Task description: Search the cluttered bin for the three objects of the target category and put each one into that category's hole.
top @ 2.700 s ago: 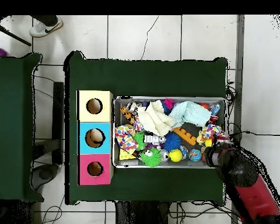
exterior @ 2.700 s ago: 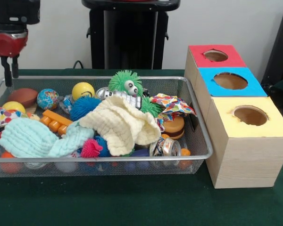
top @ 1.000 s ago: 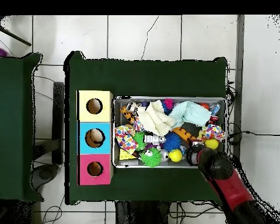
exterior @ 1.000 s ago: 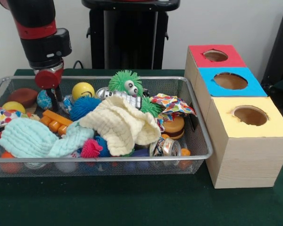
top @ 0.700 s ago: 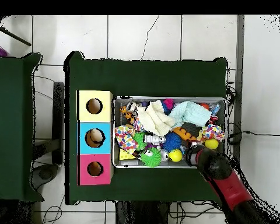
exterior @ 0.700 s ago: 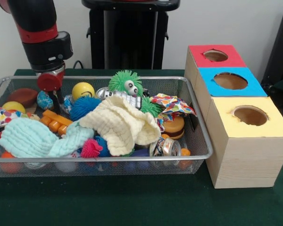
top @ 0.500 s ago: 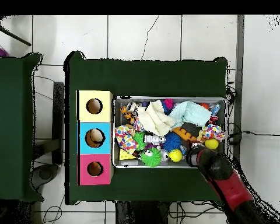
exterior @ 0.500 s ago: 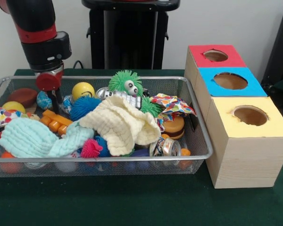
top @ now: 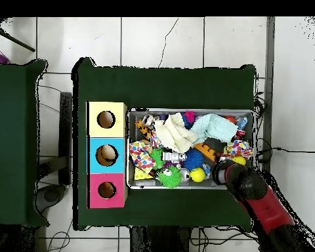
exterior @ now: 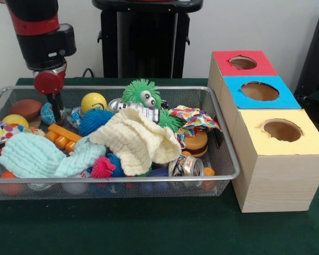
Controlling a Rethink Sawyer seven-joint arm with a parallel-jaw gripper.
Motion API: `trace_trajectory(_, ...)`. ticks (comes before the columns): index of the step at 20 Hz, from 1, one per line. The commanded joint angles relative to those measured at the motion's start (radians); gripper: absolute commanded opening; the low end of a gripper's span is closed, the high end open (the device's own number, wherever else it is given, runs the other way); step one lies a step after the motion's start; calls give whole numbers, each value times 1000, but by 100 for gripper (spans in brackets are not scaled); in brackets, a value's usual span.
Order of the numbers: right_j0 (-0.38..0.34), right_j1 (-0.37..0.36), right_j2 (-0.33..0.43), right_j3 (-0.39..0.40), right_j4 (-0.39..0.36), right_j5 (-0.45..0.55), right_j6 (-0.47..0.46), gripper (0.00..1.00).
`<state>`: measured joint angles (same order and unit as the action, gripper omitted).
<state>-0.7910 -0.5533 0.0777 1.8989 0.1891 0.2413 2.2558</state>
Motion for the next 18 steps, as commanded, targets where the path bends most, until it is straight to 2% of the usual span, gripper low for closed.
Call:
trace_trajectory(1, 37, -72, -25, -115, -27, 173, 21, 100)
trace_trajectory(9, -16, -7, 22, -156, -50, 125, -23, 100)
trace_trajectory(14, -52, 30, 39, -212, -78, 150, -68, 100)
trace_trajectory(18, -63, 43, 51, -232, -97, 154, -68, 100)
